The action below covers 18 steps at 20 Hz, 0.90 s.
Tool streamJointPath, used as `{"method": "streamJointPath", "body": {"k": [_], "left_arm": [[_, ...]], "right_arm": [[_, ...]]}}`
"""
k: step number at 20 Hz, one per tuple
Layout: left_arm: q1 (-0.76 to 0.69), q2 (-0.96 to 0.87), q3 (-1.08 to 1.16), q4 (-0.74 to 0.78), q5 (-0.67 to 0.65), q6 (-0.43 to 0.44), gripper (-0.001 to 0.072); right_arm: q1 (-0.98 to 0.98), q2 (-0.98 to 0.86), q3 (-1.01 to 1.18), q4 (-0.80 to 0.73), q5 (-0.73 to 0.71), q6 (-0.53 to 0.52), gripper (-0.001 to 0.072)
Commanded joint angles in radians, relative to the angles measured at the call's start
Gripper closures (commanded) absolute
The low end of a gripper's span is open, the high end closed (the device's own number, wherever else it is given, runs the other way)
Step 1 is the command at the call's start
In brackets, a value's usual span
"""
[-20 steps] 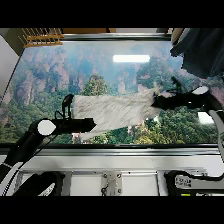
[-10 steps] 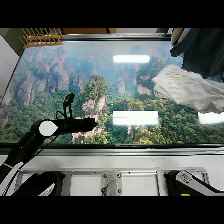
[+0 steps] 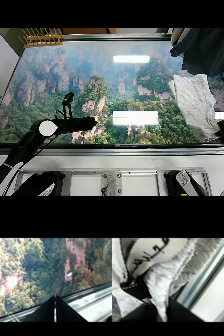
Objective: Fold the clothes and pants, and hang the long-sleeved shirts on hangers.
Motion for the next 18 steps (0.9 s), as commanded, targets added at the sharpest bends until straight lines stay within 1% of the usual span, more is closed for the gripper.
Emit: {"method": "streamJointPath", "body": {"k": [1,2,3,4,5,6,7,8,9,11,12,14,15,16,17,18], "left_arm": [[0.001,0.0,0.0,0.001,0.002,0.009,0.0698],[0.001,0.0,0.0,0.001,-0.001,0.011,0.0698],[0.001,0.0,0.0,0.001,-0.014,0.011,0.0698],[0.001,0.0,0.0,0.001,-0.02,0.012,0.0698],[0.001,0.0,0.0,0.001,-0.019,0.021,0.0698],[0.001,0.0,0.0,0.001,-0.018,0.024,0.0698],[0.001,0.0,0.0,0.001,-0.018,0.026,0.0698],[0.001,0.0,0.0,0.001,-0.016,0.026,0.0698],[0.001,0.0,0.0,0.001,-0.016,0.026,0.0698],[0.001,0.0,0.0,0.0,-0.016,0.026,0.0698],[0.001,0.0,0.0,0.0,-0.014,0.026,0.0698],[0.001,0.0,0.0,0.0,-0.014,0.026,0.0698],[0.001,0.0,0.0,0.0,-0.014,0.026,0.0698],[0.001,0.0,0.0,0.0,-0.014,0.026,0.0698],[0.001,0.0,0.0,-0.001,-0.014,0.026,0.0698],[0.001,0.0,0.0,-0.001,-0.014,0.026,0.0698]], "right_arm": [[0.001,0.043,-0.051,-0.01,0.049,0.009,0.0656],[0.0,0.061,-0.044,-0.037,0.058,-0.009,0.0103],[0.0,0.089,0.012,-0.125,0.058,-0.013,0.001],[0.0,0.12,0.074,-0.151,0.031,-0.037,0.0011],[0.021,0.17,0.132,-0.105,-0.035,-0.097,0.0011],[0.055,0.207,0.148,-0.045,-0.085,-0.13,0.0011],[0.108,0.242,0.148,0.042,-0.119,-0.179,0.0011],[0.259,0.274,0.144,0.211,-0.111,-0.291,0.0011],[0.397,0.271,0.137,0.29,-0.085,-0.347,0.0011],[0.595,0.26,0.12,0.304,-0.078,-0.39,0.0011],[0.83,0.22,0.115,0.264,-0.078,-0.41,0.0013],[0.89,0.196,0.115,0.265,-0.077,-0.41,0.0014],[0.89,0.195,0.115,0.265,-0.077,-0.41,0.0225],[0.89,0.195,0.115,0.265,-0.077,-0.41,0.0699],[0.89,0.195,0.115,0.265,-0.074,-0.41,0.0683],[0.89,0.195,0.115,0.265,-0.071,-0.41,0.0683]]}}
